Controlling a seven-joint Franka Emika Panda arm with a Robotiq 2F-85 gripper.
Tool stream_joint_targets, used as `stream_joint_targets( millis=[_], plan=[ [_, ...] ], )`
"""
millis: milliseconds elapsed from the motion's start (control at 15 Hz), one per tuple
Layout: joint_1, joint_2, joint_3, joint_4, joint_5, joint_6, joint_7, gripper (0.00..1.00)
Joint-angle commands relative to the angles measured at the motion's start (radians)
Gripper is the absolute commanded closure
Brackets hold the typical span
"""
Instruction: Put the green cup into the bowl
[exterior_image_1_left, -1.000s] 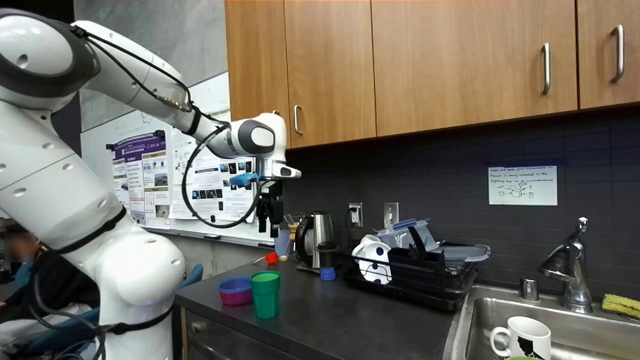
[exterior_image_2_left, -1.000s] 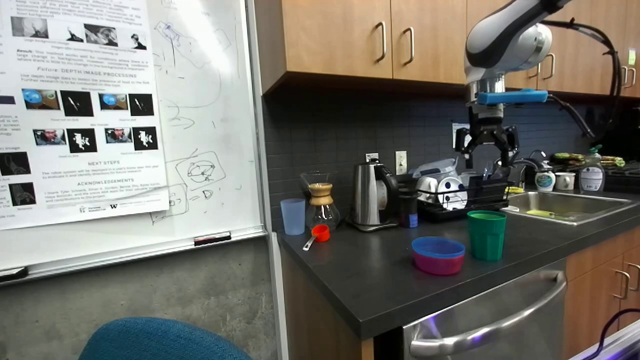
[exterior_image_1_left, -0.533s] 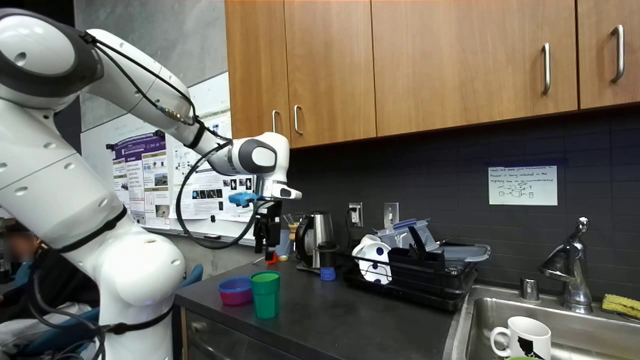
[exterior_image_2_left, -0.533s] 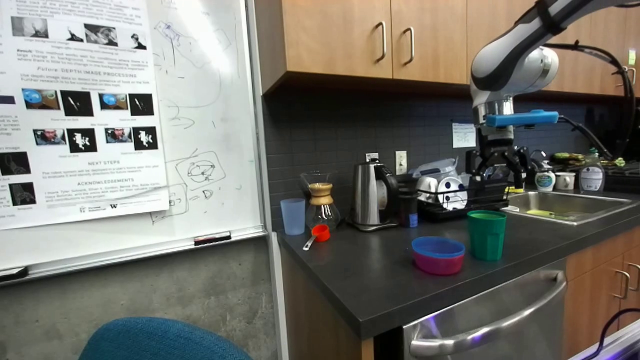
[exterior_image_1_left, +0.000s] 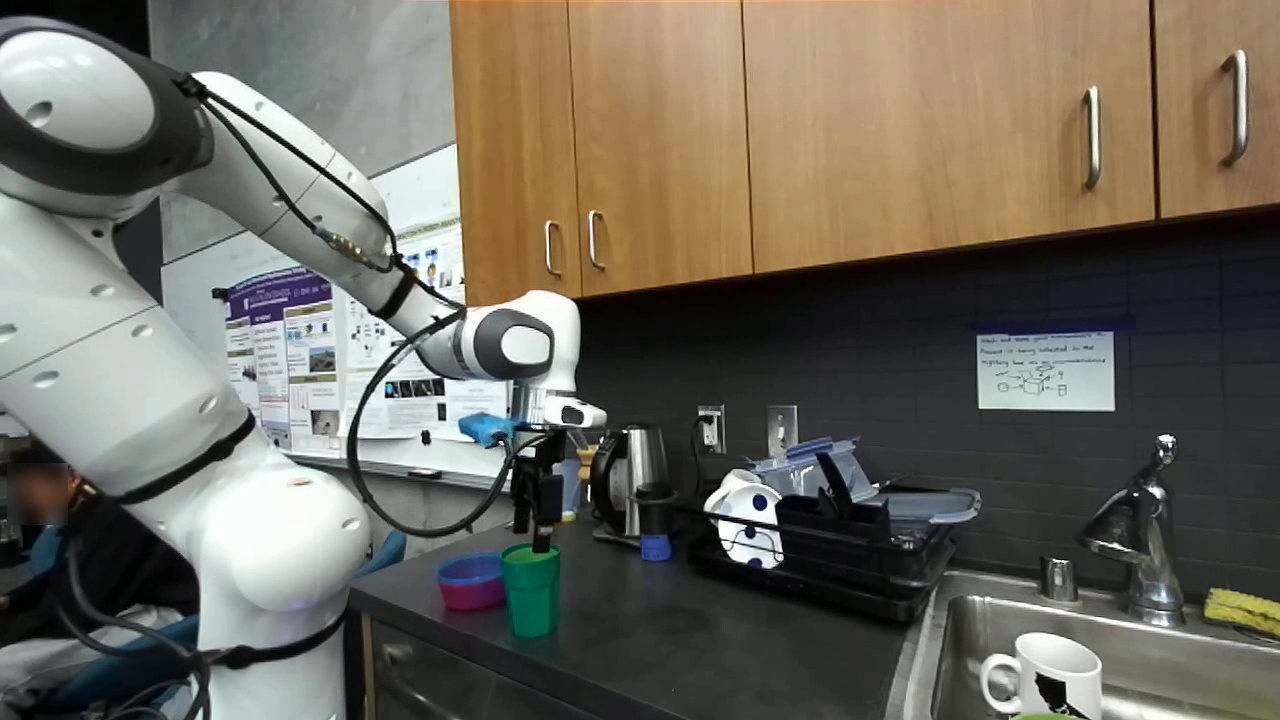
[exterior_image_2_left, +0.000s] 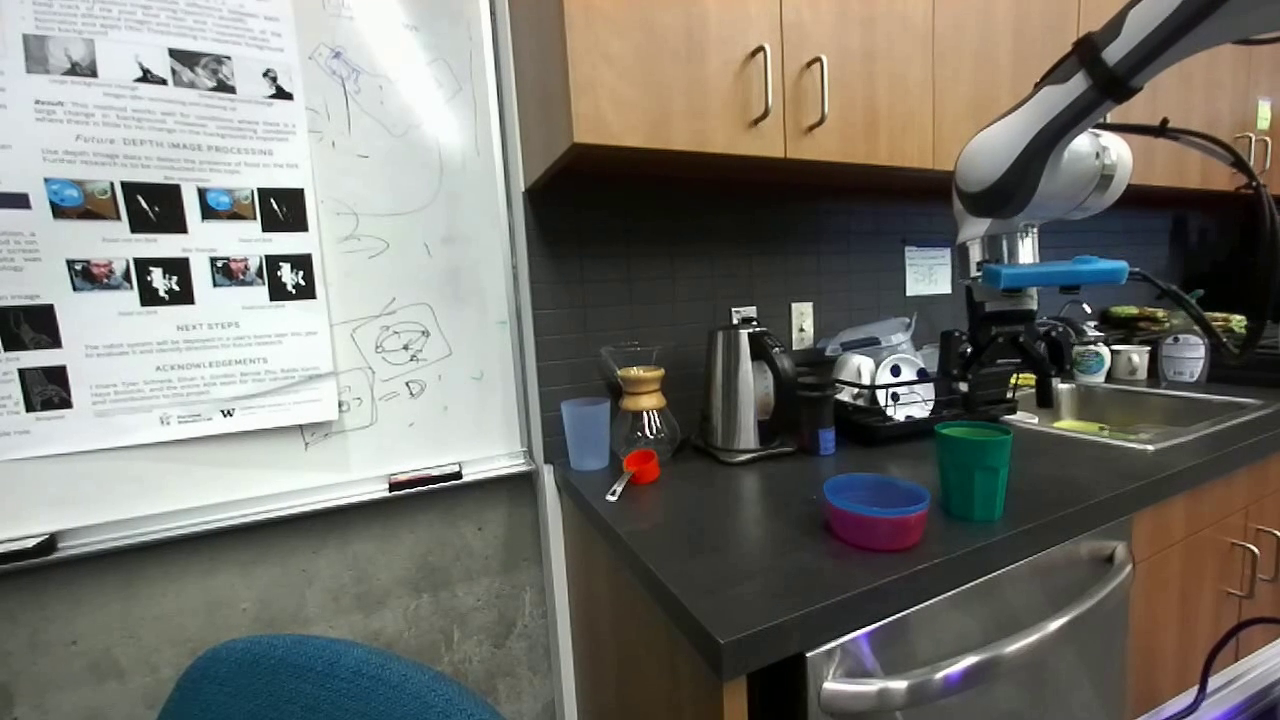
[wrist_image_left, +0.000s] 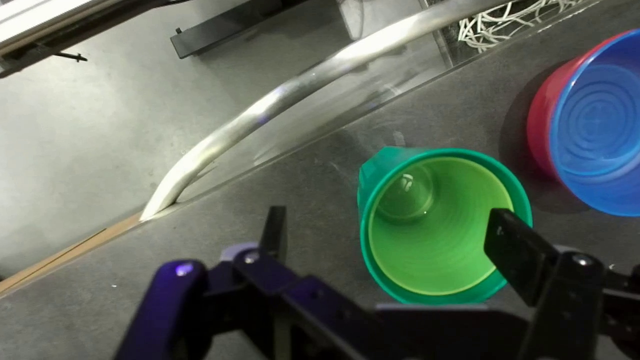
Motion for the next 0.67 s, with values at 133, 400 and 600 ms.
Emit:
stream_joint_targets(
  millis=[133, 400, 600],
  plan=[
    [-0.016, 0.072, -0.004, 0.01, -0.005, 0.077, -0.017, 0.0],
    [-0.018, 0.119, -0.008, 0.003, -0.004, 0.121, -0.018, 0.0],
    [-0.018, 0.154, -0.013, -0.004, -0.001, 0.153, -0.018, 0.0]
  ],
)
